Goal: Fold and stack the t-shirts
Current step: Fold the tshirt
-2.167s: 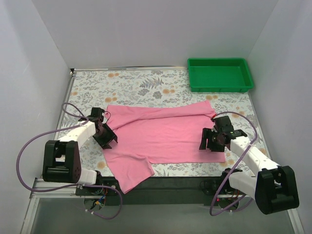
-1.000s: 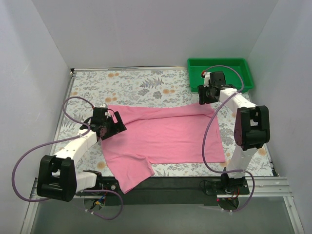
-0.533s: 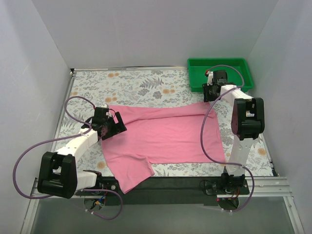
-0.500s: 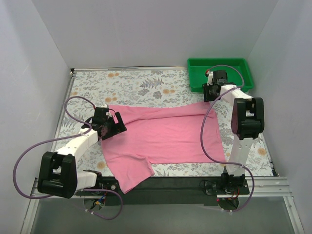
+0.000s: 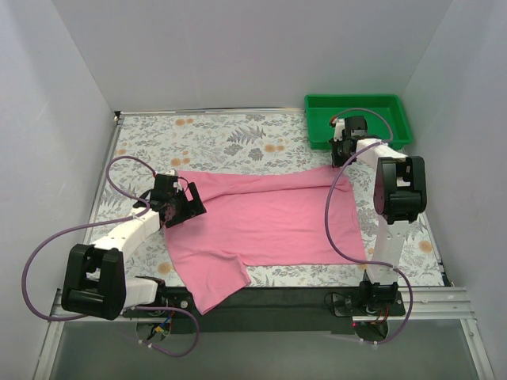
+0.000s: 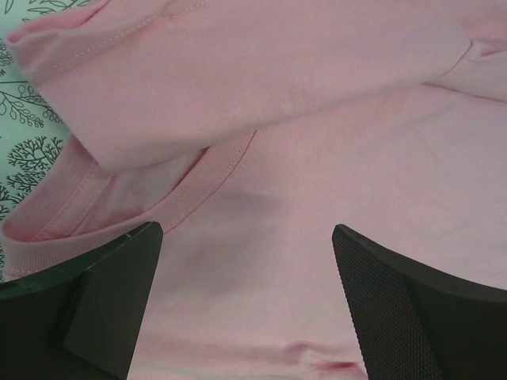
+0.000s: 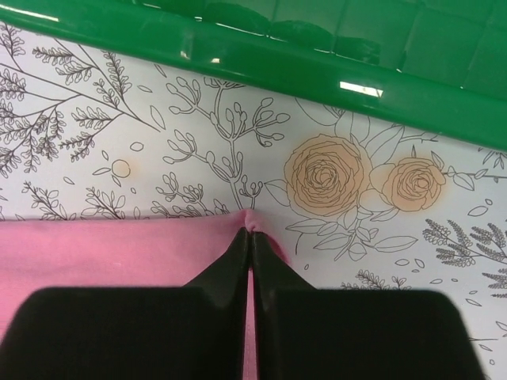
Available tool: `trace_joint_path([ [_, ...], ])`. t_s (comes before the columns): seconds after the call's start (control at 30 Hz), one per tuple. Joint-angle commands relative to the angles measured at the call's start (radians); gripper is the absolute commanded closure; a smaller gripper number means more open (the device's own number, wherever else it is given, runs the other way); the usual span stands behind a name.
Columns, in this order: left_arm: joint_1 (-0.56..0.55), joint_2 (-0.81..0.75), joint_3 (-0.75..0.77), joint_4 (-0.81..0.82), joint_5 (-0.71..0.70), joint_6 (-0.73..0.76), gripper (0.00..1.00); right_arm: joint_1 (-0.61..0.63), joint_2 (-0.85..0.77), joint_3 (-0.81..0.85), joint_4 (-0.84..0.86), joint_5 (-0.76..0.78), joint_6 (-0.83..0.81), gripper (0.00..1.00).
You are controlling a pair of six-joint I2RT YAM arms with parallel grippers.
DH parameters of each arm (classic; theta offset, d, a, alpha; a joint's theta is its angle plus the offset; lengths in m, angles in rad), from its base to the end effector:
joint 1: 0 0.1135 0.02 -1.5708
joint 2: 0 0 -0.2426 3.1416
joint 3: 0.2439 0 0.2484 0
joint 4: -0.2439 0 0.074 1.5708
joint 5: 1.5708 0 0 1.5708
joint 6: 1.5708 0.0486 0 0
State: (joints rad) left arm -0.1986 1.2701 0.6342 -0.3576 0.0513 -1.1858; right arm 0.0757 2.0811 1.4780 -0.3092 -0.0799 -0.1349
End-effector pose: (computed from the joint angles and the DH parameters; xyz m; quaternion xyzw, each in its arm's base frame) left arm 0.2393 -0.0507 0.1476 -0.4476 0.8474 -0.2005 0.2034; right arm 0.4444 0.0376 0.1410 -0.1122 0.9389 0.0282 0.3241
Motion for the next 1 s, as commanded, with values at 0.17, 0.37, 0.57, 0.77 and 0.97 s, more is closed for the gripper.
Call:
trace_joint_path([
  [0.17, -0.004, -0.011, 0.021, 0.014, -0.016, 0.014, 0.18, -0.004, -0.114, 0.034, 0.024, -0.027, -0.037, 0.99],
  [0.37, -0.004, -0.012, 0.021, 0.014, -0.019, 0.012, 0.18, -0.004, -0.2, 0.005, 0.024, -0.058, -0.049, 0.99],
  [0.57, -0.004, -0.017, 0.019, 0.014, -0.018, 0.011, 0.18, -0.002, -0.306, -0.091, 0.016, -0.118, -0.04, 0.99],
  [0.77, -0.004, -0.021, 0.019, 0.013, -0.018, 0.006, 0.18, -0.002, -0.41, -0.223, 0.015, -0.146, -0.017, 0.99],
  [0.97, -0.004, -0.028, 0.021, 0.012, -0.021, 0.005, 0.18, -0.002, -0.532, -0.335, 0.009, -0.242, 0.012, 0.99],
])
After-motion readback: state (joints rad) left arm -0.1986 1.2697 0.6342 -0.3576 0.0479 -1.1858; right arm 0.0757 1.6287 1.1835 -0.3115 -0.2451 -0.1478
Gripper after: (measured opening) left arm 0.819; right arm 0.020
